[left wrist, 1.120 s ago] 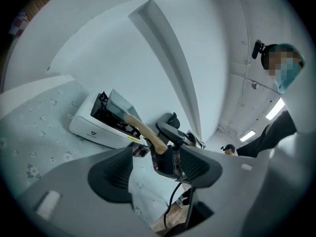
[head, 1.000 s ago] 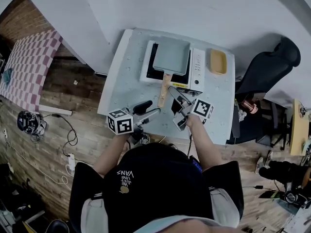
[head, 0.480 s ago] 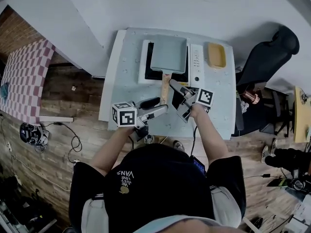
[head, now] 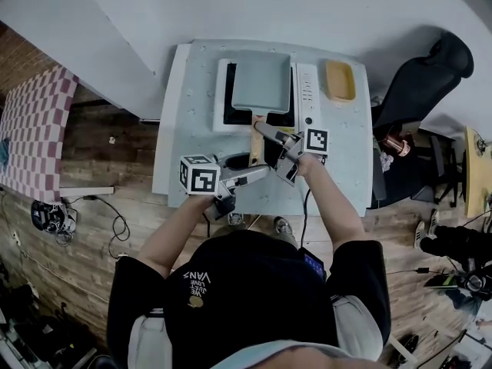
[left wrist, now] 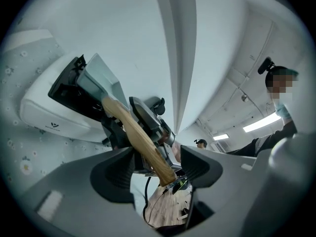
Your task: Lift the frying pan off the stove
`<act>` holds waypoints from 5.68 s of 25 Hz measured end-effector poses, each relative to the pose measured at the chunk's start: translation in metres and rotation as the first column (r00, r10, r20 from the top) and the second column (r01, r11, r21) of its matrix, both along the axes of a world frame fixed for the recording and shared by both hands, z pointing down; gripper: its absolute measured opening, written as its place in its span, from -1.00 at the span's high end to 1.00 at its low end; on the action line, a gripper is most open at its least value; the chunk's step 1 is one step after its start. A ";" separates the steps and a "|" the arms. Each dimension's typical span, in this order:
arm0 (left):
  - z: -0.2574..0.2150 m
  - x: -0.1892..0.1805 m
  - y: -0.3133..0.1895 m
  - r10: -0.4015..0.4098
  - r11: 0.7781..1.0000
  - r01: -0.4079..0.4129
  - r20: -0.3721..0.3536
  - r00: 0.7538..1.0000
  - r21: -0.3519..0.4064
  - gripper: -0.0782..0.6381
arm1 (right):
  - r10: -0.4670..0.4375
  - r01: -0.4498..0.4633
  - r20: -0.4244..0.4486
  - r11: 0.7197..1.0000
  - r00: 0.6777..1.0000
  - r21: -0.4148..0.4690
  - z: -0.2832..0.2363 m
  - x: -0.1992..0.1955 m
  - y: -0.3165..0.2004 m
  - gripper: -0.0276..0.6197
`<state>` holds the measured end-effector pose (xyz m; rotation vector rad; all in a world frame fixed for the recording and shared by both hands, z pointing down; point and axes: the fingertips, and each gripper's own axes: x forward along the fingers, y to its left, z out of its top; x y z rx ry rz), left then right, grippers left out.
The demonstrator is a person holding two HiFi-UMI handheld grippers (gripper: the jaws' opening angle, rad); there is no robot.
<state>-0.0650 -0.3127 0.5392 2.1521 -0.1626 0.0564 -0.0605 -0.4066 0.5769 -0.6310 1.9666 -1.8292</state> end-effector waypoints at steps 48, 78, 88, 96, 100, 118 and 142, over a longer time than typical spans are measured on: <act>0.008 0.005 0.080 -0.039 0.997 0.044 0.077 0.996 -0.061 0.39 | 0.034 -0.035 0.037 0.998 0.999 0.048 -0.006 0.010 0.069 0.39; 0.008 0.044 0.197 -0.287 0.956 0.288 0.022 0.958 -0.046 0.40 | -0.200 0.204 -0.054 0.976 0.978 0.083 -0.007 0.027 0.186 0.37; 0.012 0.028 0.232 -0.457 0.888 0.458 0.028 0.889 -0.042 0.40 | -0.373 0.376 -0.058 0.924 0.926 0.073 -0.003 -0.007 0.225 0.37; 0.008 0.001 0.255 -0.582 0.813 0.582 0.023 0.813 -0.029 0.40 | -0.496 0.500 -0.061 0.862 0.866 0.087 -0.008 -0.047 0.254 0.37; 0.010 -0.011 0.269 -0.631 0.775 0.631 0.019 0.775 -0.032 0.40 | -0.548 0.551 -0.063 0.830 0.834 0.081 -0.006 -0.065 0.271 0.37; 0.010 -0.045 0.303 -0.744 0.667 0.744 0.013 0.668 -0.040 0.40 | -0.666 0.669 -0.063 0.740 0.744 0.071 -0.005 -0.113 0.315 0.36; 0.014 -0.049 0.290 -0.737 0.674 0.737 0.030 0.676 -0.047 0.40 | -0.660 0.666 -0.099 0.744 0.744 0.049 0.003 -0.115 0.301 0.36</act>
